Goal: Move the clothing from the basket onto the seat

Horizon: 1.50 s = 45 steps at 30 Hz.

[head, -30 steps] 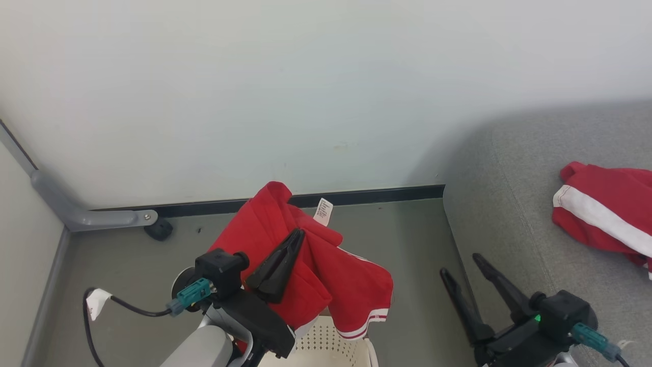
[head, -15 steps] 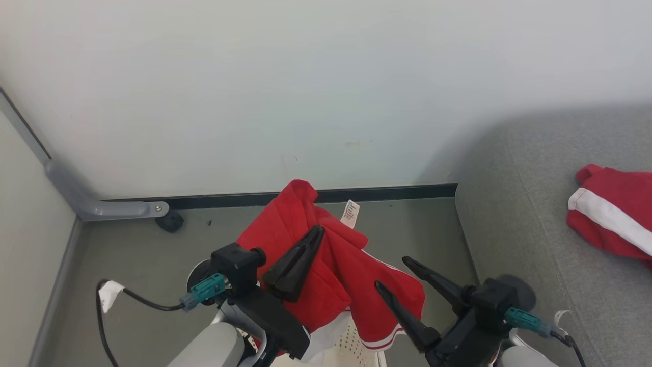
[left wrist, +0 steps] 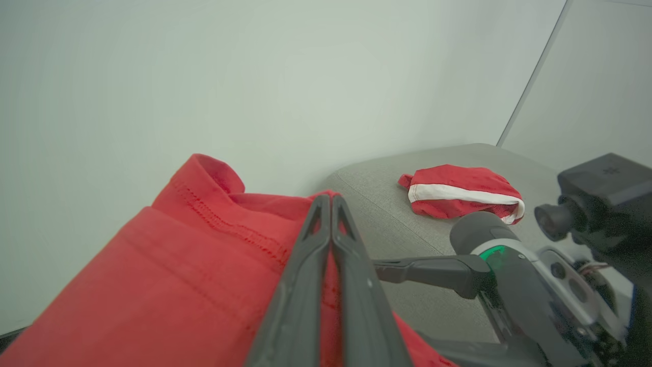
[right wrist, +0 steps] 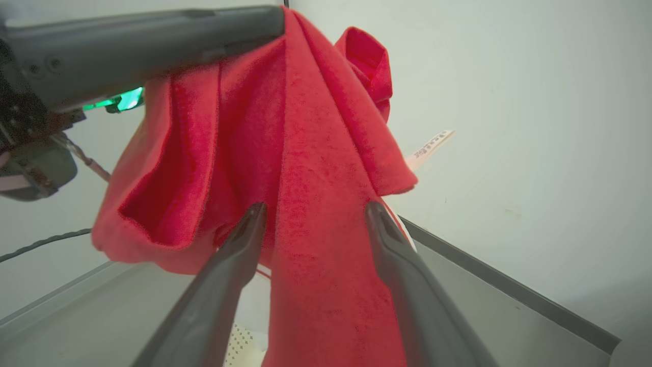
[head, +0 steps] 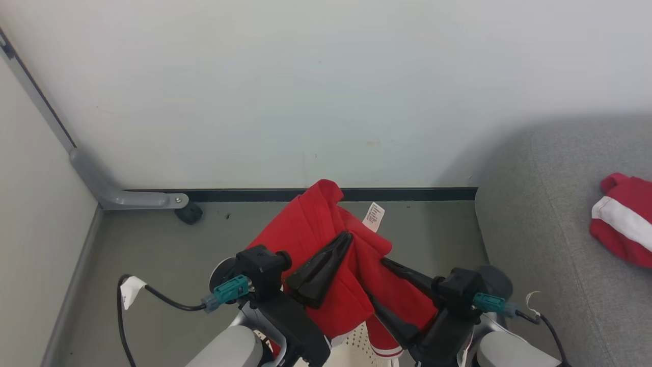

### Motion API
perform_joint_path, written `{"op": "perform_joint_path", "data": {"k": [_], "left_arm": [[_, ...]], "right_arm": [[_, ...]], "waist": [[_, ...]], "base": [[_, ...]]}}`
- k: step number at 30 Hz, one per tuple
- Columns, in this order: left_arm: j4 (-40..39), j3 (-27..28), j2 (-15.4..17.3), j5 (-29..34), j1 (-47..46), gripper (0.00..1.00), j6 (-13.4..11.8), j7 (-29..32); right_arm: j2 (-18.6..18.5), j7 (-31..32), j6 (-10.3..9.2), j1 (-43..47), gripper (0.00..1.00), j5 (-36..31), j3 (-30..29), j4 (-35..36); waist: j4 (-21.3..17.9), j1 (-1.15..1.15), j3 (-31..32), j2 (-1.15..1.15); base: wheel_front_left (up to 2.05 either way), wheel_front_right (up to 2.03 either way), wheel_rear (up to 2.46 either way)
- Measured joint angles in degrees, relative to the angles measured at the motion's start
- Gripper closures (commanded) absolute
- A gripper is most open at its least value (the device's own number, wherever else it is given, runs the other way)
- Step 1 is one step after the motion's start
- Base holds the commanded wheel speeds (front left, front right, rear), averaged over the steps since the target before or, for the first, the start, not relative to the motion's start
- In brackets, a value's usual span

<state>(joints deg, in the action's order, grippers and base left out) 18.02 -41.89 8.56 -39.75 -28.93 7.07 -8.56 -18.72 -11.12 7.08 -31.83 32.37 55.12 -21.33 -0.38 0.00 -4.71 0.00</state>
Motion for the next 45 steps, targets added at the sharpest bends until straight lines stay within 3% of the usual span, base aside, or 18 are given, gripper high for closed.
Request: {"op": "perform_joint_path", "data": {"k": [11,14,15,22,31,32,33,34,36,38,39,40,45], "left_arm": [[-3.16,-1.75,0.10,0.05,0.14,1.00,0.00,1.44],[-3.91,-1.79,0.23,0.05,0.27,1.00,0.00,1.98],[-4.09,-1.82,0.25,0.05,0.36,1.00,0.00,1.99],[-4.39,-1.78,0.74,0.03,1.24,1.00,-0.13,2.94],[-3.33,-0.24,2.75,-0.13,2.91,1.00,-2.05,3.43],[-3.28,-0.20,2.81,-0.21,3.11,0.95,-2.08,3.43],[-3.23,-0.20,2.81,-0.36,3.28,0.84,-2.10,3.46],[-3.14,-0.21,2.85,-0.47,3.38,0.65,-2.15,3.66],[-3.15,-0.21,2.86,-0.47,3.54,0.51,-2.60,3.92],[-3.18,-0.25,2.82,-0.47,3.59,0.25,-2.61,3.92],[-3.21,-0.30,2.80,-0.47,3.60,0.06,-2.61,3.93],[-3.25,-0.33,2.76,-0.47,3.63,0.00,-2.63,3.94],[-3.63,-0.14,3.31,-0.48,3.83,0.00,-3.12,3.93]], "right_arm": [[1.77,-0.05,0.00,-4.23,0.00,4.10,3.79,-5.92],[2.66,-0.12,0.00,-5.36,0.89,5.19,4.82,-7.11],[2.93,-0.16,0.00,-5.55,1.00,5.56,5.08,-7.42],[3.80,-1.24,0.00,-6.45,1.00,8.24,6.31,-9.54],[3.22,-2.58,0.00,-6.48,1.00,11.10,5.77,-10.48],[3.11,-2.59,0.00,-6.48,1.00,11.21,5.64,-10.53],[2.92,-2.60,0.00,-6.48,1.00,11.29,5.52,-10.54],[2.67,-2.65,0.00,-6.48,1.00,11.50,5.49,-10.54],[1.92,-2.67,0.00,-6.48,1.00,11.56,5.33,-10.47],[1.08,-2.90,0.07,-6.46,1.00,11.57,4.74,-10.34],[0.66,-3.09,0.07,-6.45,1.00,11.57,4.37,-10.24],[0.29,-3.10,0.08,-6.45,1.00,11.57,3.97,-10.07],[-2.48,-3.10,0.07,-6.38,1.00,12.04,1.11,-10.03]], "waist": [[1.80,0.00,-0.74,0.00],[1.99,0.00,-0.85,0.00],[2.04,0.00,-0.90,0.00],[2.25,0.00,-1.11,0.00],[0.87,0.00,-1.06,0.00],[0.60,0.00,-1.03,0.00],[0.33,0.00,-1.00,0.00],[0.06,0.00,-0.96,0.00],[-0.49,0.00,-0.85,0.00],[-1.06,0.00,-0.74,0.00],[-1.33,0.00,-0.68,0.00],[-1.61,0.00,-0.62,0.00],[-2.99,0.00,-0.31,0.00]], "base": [[0.00,0.00,0.00],[0.00,0.00,0.00],[0.00,0.00,0.00],[0.00,0.00,0.00],[0.00,0.00,0.00],[0.00,0.00,0.00],[0.00,0.00,0.00],[0.00,0.00,0.00],[0.00,0.00,0.00],[0.00,0.00,0.00],[0.00,0.00,0.00],[0.00,0.00,0.00],[0.00,0.00,0.00]]}}
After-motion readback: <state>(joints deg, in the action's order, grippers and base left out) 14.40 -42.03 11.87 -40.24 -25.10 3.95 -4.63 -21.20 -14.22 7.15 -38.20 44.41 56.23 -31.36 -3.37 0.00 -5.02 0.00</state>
